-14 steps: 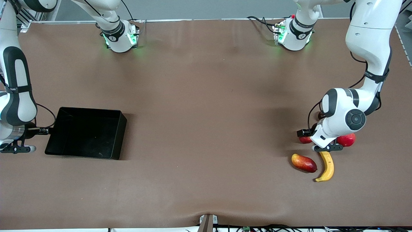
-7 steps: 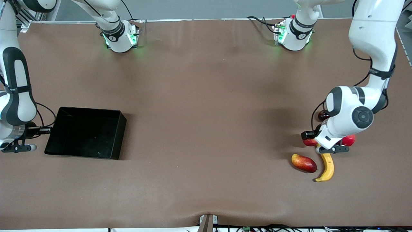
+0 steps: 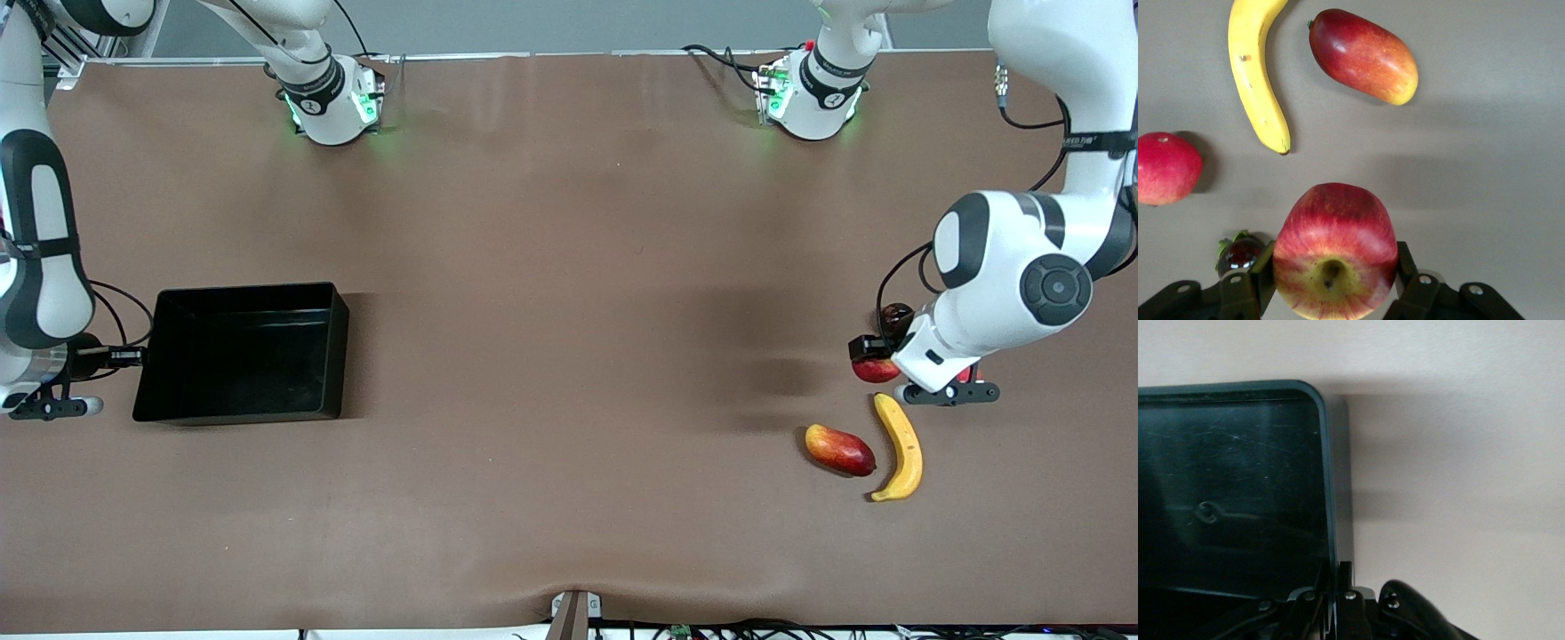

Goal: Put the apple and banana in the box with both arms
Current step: 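Grasp the apple with the left gripper while the right gripper grips the box, then slide the black box toward the table middle with the right gripper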

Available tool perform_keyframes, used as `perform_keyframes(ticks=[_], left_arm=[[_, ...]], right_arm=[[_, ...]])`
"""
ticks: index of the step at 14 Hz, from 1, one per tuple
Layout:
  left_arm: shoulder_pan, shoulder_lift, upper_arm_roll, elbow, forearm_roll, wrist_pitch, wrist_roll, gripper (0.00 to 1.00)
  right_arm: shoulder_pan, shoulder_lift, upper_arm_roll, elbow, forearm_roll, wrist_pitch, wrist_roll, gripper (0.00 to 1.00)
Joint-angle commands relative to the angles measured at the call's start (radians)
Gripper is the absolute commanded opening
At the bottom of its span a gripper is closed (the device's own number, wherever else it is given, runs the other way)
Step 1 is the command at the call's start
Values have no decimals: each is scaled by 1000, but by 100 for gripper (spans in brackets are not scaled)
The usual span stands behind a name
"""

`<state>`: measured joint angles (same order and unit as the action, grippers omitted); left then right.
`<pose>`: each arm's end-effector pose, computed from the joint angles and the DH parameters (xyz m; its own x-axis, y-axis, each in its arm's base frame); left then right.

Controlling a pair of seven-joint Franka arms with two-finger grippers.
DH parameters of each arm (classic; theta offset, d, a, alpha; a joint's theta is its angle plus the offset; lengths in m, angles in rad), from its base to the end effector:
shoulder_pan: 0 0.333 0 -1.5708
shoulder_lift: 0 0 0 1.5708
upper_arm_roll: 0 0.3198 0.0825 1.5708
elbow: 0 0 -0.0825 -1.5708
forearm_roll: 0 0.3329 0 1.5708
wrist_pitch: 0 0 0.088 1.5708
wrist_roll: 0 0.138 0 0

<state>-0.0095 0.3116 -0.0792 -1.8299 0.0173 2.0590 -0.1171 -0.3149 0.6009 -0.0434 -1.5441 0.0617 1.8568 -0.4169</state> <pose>0.5757 -0.0470 0.3574 0.9964 0.0224 -0.0819 0.0225 -0.9997 0.0001 0.5827 -0.2074 0.2816 0.9672 0.0532 -0.2484 0.0186 -0.9900 -0.1399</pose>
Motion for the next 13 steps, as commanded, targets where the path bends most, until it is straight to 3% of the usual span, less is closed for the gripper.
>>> perform_keyframes(ticks=[1,4,7,11,13], left_arm=[[-4,-45,-7,17,-11,-66,-24,0],[-3,-72,-22,41,-8,-121,-26,0],[-1,-86,-43,90,-8,-189,-26,0],[-3,-86,-50,119,-7,-215,-21,0],[-3,-86,-63,121,-7,-229,-22,0]], right_arm=[[19,-6,10,113,85,-160,18,0],[65,-30,16,140,107,-260,110,0],[129,-68,22,137,183,-327,203,0],[270,-111,33,130,208,-349,293,0],[365,-113,31,128,280,-334,357,0]])
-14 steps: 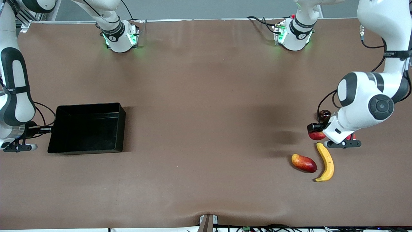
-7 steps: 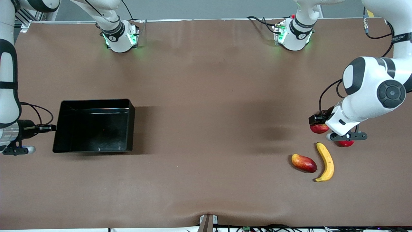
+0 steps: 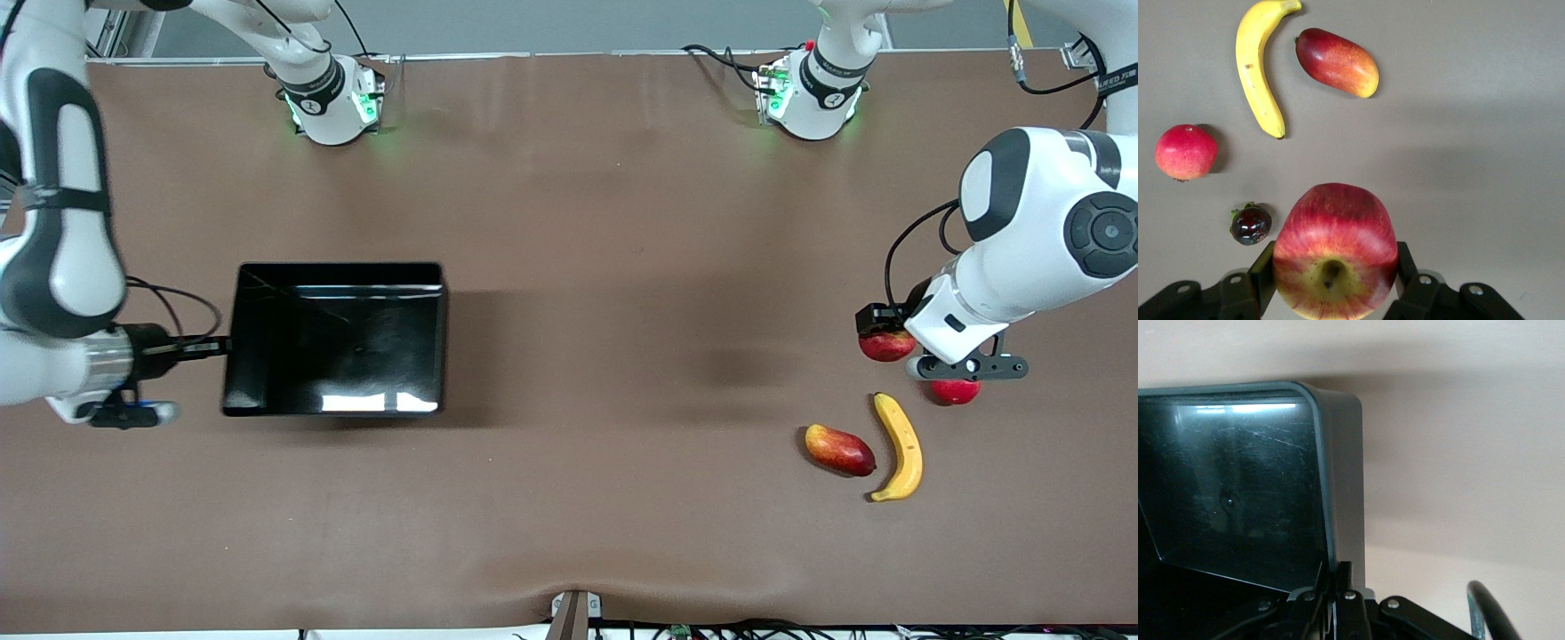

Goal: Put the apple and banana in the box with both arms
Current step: 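Slide the black box toward the table middle with the right gripper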

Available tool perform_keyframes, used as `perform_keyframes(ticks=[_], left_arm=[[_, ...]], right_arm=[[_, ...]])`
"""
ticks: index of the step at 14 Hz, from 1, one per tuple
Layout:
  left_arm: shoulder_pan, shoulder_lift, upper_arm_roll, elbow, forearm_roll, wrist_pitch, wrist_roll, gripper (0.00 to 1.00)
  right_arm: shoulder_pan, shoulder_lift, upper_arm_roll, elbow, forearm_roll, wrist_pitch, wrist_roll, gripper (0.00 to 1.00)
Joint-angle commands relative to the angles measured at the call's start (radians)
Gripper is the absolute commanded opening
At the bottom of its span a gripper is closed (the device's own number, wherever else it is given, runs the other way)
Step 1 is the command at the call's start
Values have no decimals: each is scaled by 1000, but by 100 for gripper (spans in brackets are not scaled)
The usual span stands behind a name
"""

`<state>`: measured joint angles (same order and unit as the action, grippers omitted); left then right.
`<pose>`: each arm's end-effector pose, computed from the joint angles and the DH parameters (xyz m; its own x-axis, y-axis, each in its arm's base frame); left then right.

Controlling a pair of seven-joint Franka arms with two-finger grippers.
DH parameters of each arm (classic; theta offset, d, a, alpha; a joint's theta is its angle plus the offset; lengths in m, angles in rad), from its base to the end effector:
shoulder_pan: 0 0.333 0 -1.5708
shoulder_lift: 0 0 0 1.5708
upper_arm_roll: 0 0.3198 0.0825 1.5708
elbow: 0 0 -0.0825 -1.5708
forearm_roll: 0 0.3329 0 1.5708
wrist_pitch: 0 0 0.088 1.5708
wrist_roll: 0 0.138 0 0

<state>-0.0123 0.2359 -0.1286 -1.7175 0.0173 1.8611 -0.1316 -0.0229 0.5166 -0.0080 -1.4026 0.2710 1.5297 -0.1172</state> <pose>0.5646 -0.0732 0.4324 0.9957 -0.0129 -0.0912 -0.0127 -0.9999 0.0020 0.6024 0.0201 0.3778 0.9332 0.0944 -0.3468 -0.0111 -0.9569 -0.2904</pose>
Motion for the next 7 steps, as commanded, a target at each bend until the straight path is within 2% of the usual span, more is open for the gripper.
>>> perform_keyframes(ticks=[1,3,7], left_arm=[[0,-7,-25,9,-7,-33,-11,0],[0,-10,-35,16,-7,-33,-8,0],[-3,2,-39,45,-10,-71,-26,0]], right_arm=[[108,-29,-4,-12,76,16,77,0],[204,-29,-6,-27,73,84,105,0],[359,-15,-4,-56,85,234,341,0]])
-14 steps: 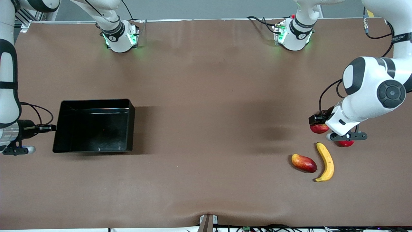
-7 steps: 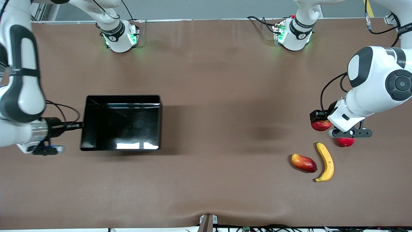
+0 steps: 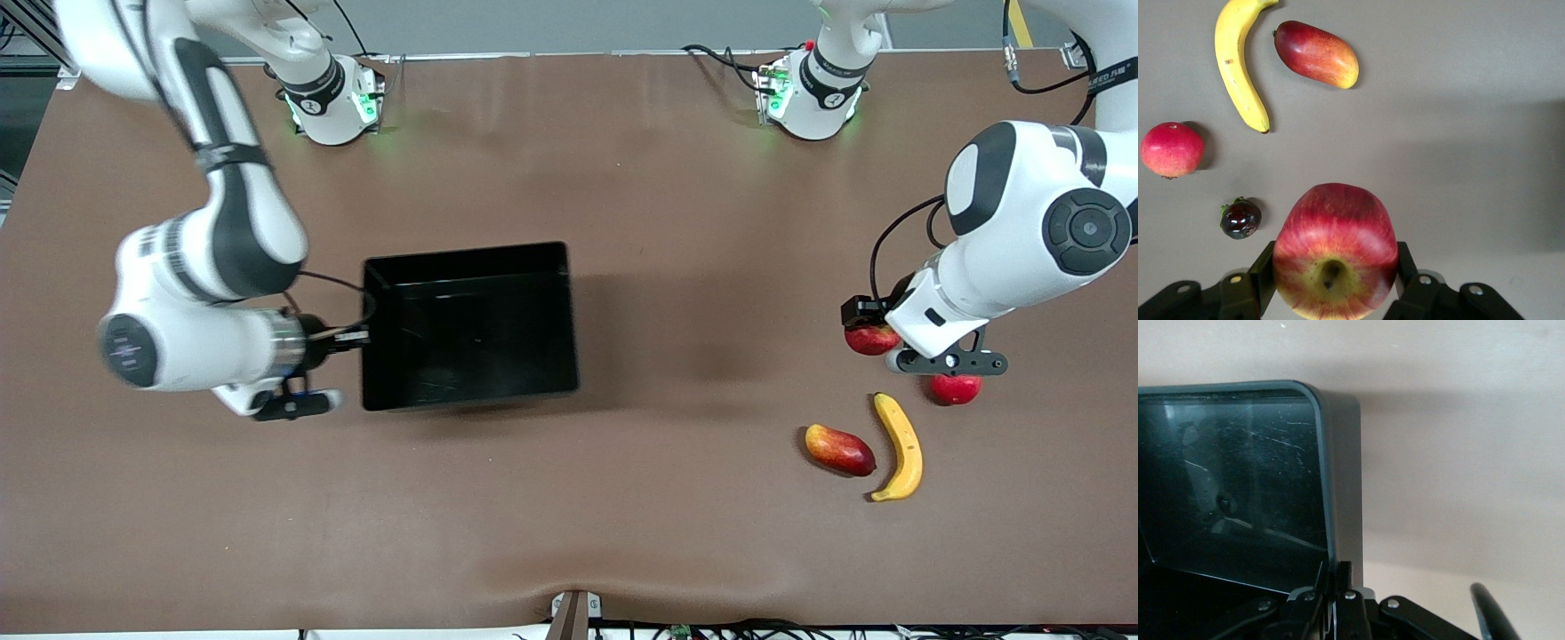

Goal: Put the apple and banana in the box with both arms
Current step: 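Slide the black box toward the table middle with the right gripper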

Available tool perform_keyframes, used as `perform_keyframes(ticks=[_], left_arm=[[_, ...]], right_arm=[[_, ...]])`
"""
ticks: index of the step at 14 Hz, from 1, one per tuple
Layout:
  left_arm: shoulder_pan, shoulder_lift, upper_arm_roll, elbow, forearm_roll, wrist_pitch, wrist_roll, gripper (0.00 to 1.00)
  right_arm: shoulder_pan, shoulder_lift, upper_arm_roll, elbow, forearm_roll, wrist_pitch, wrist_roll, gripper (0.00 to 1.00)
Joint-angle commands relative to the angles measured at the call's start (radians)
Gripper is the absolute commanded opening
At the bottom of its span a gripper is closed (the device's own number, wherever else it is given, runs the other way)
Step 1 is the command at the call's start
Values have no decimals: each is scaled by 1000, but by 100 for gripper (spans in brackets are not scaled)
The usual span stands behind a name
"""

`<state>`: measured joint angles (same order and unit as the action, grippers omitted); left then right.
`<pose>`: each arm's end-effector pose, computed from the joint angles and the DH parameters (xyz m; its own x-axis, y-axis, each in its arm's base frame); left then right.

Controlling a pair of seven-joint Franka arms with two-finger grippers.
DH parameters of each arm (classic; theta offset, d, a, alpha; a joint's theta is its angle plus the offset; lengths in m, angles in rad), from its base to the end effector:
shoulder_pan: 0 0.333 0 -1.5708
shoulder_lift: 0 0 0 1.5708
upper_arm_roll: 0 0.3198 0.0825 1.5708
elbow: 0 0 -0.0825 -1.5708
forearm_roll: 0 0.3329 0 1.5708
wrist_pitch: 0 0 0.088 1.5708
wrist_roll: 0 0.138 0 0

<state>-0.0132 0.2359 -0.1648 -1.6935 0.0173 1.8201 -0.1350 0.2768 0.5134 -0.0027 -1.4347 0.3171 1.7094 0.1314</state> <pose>0.5603 -0.0921 0.4399 0.9931 -0.0458 -0.1078 -0.0453 -0.9989 0.0077 0.5901 0.2065 0.3759 0.9557 0.0950 -0.2785 0.0220 -0.9669 -0.2543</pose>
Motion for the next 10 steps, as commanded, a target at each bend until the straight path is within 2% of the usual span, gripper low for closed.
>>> perform_keyframes(ticks=[1,5,7,10], left_arm=[[-4,0,-5,17,-10,-45,-55,0],[3,-10,-28,12,-2,-93,-124,0],[3,-10,-30,11,-2,-93,-133,0],[-5,-3,-36,18,-2,-93,-187,0]], right_arm=[[99,-6,-10,-33,40,99,141,0],[206,48,-8,-55,85,271,264,0],[243,79,-10,-56,137,323,264,0],[262,119,-10,-58,132,363,261,0]])
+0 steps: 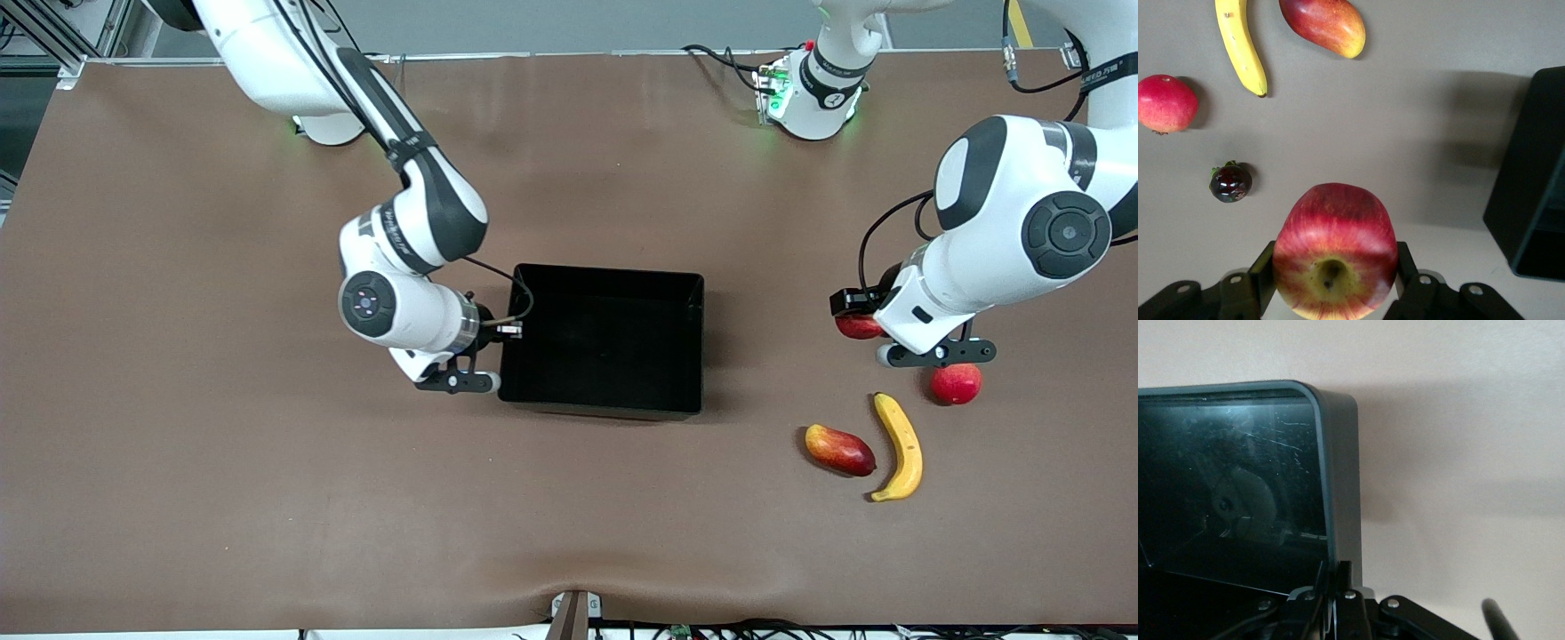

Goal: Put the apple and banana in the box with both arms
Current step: 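Slide the black box toward the table middle with the right gripper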

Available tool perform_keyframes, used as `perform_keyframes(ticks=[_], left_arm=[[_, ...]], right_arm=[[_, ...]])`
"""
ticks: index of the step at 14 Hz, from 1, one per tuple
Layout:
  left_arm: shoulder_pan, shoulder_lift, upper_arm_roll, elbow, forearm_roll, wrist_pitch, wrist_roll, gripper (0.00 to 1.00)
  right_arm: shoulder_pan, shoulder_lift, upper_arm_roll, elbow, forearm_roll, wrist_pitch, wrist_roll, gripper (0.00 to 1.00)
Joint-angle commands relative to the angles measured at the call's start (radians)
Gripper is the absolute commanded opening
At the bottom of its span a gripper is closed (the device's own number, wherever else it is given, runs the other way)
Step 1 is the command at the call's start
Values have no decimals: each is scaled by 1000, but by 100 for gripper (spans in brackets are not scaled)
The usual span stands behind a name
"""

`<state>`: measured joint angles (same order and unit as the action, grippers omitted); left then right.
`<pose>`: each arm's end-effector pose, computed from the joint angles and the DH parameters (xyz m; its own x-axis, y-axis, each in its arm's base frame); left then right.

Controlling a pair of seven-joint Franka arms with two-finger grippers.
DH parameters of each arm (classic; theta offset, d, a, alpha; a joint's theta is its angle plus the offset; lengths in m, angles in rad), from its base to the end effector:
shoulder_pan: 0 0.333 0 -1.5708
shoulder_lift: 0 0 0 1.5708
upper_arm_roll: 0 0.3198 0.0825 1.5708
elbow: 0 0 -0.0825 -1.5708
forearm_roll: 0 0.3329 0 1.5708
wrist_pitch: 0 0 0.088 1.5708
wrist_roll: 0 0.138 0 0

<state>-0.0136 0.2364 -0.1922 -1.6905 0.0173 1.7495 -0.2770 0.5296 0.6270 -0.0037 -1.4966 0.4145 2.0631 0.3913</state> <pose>0.5479 -0.1045 0.4366 0.9825 0.0686 -0.1733 0.0662 -0.9976 -0.0196 0.5580 0.3616 0.3016 0.9753 -0.0409 -0.2170 -0.1021 -0.9548 -0.2791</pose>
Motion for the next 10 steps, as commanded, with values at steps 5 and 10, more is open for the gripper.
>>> perform_keyframes(ticks=[5,10], left_arm=[[-16,3,-23,15,-2,-16,-82,0],[-28,11,-21,18,0,-13,-103,0]], right_arm=[[29,28,-15,-8,29,66,43,100],[-71,-12,-15,33,30,-88,31,100]])
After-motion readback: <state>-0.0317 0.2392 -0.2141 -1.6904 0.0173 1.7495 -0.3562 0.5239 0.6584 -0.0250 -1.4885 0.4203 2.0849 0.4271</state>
